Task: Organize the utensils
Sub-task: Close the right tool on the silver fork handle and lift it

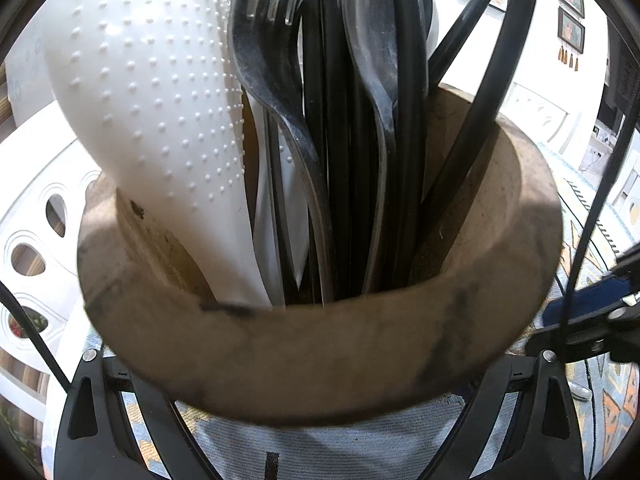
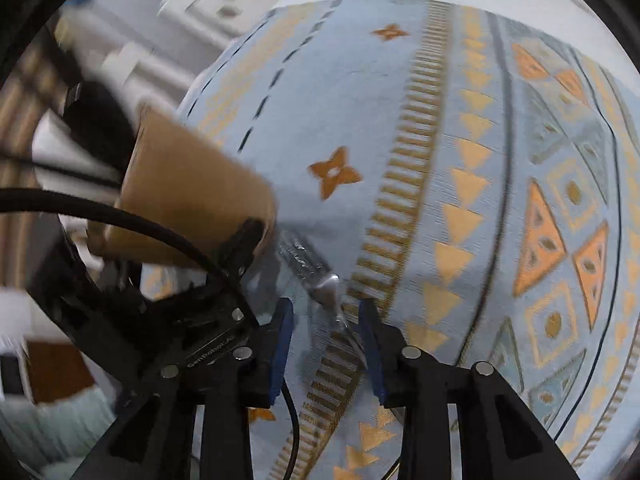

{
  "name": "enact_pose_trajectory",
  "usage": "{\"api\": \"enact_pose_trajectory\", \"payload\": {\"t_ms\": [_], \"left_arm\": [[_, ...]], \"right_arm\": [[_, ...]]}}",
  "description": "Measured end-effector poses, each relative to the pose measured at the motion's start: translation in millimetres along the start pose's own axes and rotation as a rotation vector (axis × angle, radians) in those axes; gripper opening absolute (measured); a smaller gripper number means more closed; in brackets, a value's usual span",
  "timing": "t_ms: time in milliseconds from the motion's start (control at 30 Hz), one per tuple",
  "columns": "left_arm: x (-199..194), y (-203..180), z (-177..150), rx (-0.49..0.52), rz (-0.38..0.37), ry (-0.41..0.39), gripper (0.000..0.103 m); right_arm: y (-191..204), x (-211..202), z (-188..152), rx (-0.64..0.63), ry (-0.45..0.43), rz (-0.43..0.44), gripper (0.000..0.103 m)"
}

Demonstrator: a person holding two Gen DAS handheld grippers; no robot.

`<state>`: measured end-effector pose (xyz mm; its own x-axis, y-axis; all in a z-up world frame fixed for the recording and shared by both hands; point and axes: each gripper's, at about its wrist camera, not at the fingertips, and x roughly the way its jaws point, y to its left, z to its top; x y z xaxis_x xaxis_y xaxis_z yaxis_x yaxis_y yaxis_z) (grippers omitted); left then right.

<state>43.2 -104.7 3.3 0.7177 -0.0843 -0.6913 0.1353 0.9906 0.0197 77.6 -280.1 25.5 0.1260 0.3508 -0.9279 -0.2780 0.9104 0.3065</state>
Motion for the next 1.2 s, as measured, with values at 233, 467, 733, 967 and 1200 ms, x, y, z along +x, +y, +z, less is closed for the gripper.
{"api": "enact_pose_trajectory", "payload": {"t_ms": [233,467,733,967,1200], "left_arm": [[-1.7,-7.2,-3.0,-0.001,-0.002,0.000,0.096],[0.7,11.7,-1.7,0.000,0.000,0.002,0.096],[3.5,11.9,0.4,0.002,0.003,0.007,0.096],[2.9,11.4,1.0,0.003,0.004,0.008,0.096],[2.7,11.2,0.9,0.004,0.004,0.008,0.096]], "right_arm": [[-4.9,24.2,9.6,-0.107,0.061,0.055,0.032],[22.4,39.7,-18.1,-0.357,-0.002,-0.198,0.031],[-31.0,16.8,-13.2,-0.097,-0.088,-0.261,0.008],[-92.2,-4.8,-19.3,0.142,-0.042,-0.198,0.010],[-102.9,-4.1,-4.8,0.193,-0.061,-0.140,0.012]]}}
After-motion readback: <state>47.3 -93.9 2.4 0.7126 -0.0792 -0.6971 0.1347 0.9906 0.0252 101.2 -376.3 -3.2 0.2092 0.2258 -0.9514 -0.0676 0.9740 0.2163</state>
